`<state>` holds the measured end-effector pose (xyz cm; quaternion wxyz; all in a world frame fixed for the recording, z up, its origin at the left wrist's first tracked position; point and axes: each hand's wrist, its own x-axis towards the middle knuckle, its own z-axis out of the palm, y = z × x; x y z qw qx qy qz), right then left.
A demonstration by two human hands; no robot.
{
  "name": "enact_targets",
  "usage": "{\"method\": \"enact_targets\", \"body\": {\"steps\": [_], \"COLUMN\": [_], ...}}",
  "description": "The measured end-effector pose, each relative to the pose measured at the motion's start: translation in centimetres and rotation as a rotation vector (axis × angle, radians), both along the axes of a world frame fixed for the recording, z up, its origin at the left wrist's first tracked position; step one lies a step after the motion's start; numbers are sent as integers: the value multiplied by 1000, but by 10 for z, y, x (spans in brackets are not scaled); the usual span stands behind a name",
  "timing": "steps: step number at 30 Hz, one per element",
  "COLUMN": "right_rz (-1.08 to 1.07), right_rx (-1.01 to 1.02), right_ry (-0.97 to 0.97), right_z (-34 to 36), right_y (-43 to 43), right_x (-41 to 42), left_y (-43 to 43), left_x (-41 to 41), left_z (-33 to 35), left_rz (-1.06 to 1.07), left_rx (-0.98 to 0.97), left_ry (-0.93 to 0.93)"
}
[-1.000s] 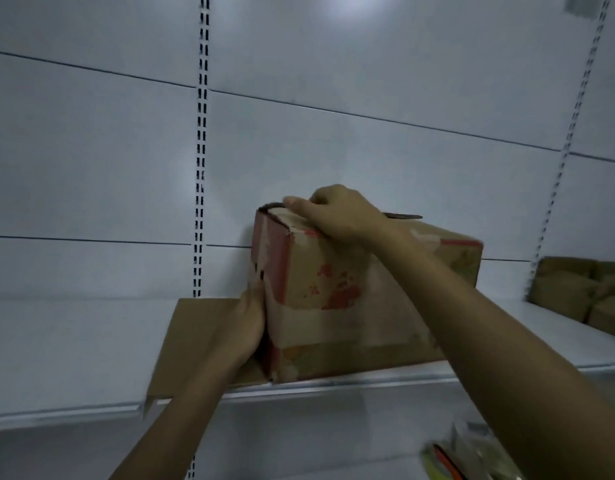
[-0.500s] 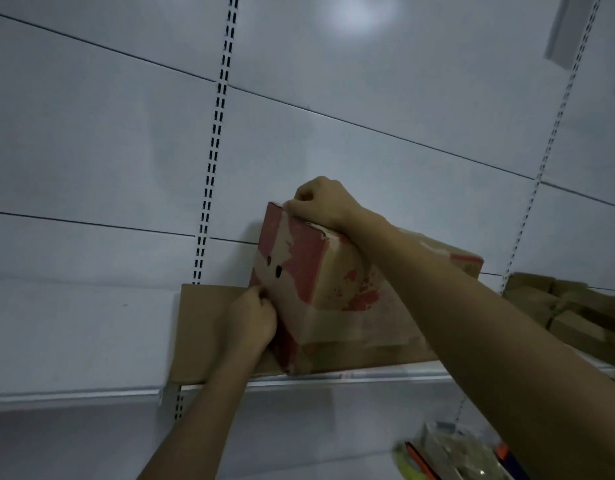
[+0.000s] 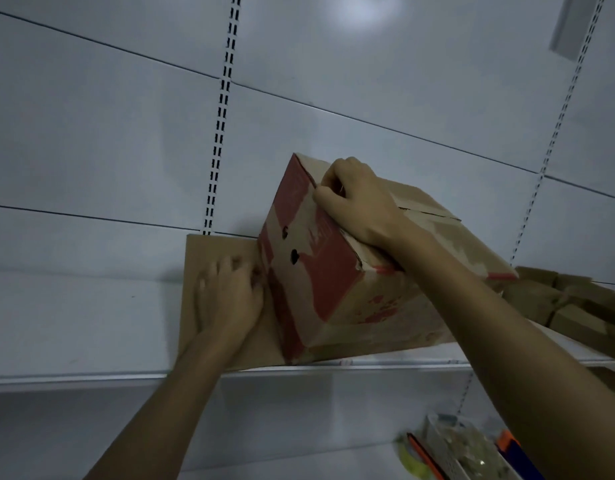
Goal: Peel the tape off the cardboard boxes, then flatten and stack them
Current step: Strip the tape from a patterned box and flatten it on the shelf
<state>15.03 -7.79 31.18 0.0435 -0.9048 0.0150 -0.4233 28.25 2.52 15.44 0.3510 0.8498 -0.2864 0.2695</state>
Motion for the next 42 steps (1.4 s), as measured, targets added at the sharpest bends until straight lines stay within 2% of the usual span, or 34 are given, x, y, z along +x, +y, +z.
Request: {"method": "enact_targets", "body": {"steps": [2, 5, 7, 9, 11, 13, 15, 17, 20, 24, 27, 29, 32, 34, 36, 38, 40, 42], "right_rz": [33, 90, 113, 143, 145, 120, 124, 94, -73, -289, -370, -353, -204, -48, 36, 54, 55, 64], "right_rx": [-4, 31, 67, 83, 72, 47, 5, -81, -206, -117, -62, 72, 405, 567, 661, 729, 790, 872], "right_ry": [-67, -157, -225, -288, -353, -446, -514, -571, -594, -514, -245, 16, 424, 574, 593, 518, 399, 278], "right_z": [-3, -9, -15, -25, -38, -50, -65, -83, -125, -185, -202, -189, -155, -140, -135, -131, -128, -125], "right_y": [3, 6, 4, 1, -3, -7, -13, -24, -42, -64, -69, -62, -54, -60, -71, -85, -102, -113], "right_x": [-14, -36, -51, -67, -87, -102, -114, -128, -160, -210, -237, -248, -245, -231, -208, -189, -178, -172], "left_y": [7, 23, 35, 47, 53, 56, 56, 55, 55, 54, 49, 43, 22, 9, 2, -3, -9, -16], "left_x": [-4, 2, 13, 15, 3, -10, -22, -33, -47, -53, -52, -56, -76, -93, -104, -106, -113, -142], "left_z": [6, 21, 27, 28, 29, 35, 42, 48, 52, 55, 52, 49, 45, 43, 41, 36, 25, 10], "left_rz": [112, 151, 126, -101, -352, -414, -424, -446, -495, -461, -285, -144, -18, 89, 135, 107, -55, -283], "left_rx": [-11, -161, -307, -571, -838, -943, -980, -974, -919, -853, -785, -736, -577, -443, -335, -175, -114, -201], "left_ry": [96, 202, 369, 612, 764, 722, 603, 501, 363, 245, 196, 138, -33, -138, -208, -230, -157, -80]}}
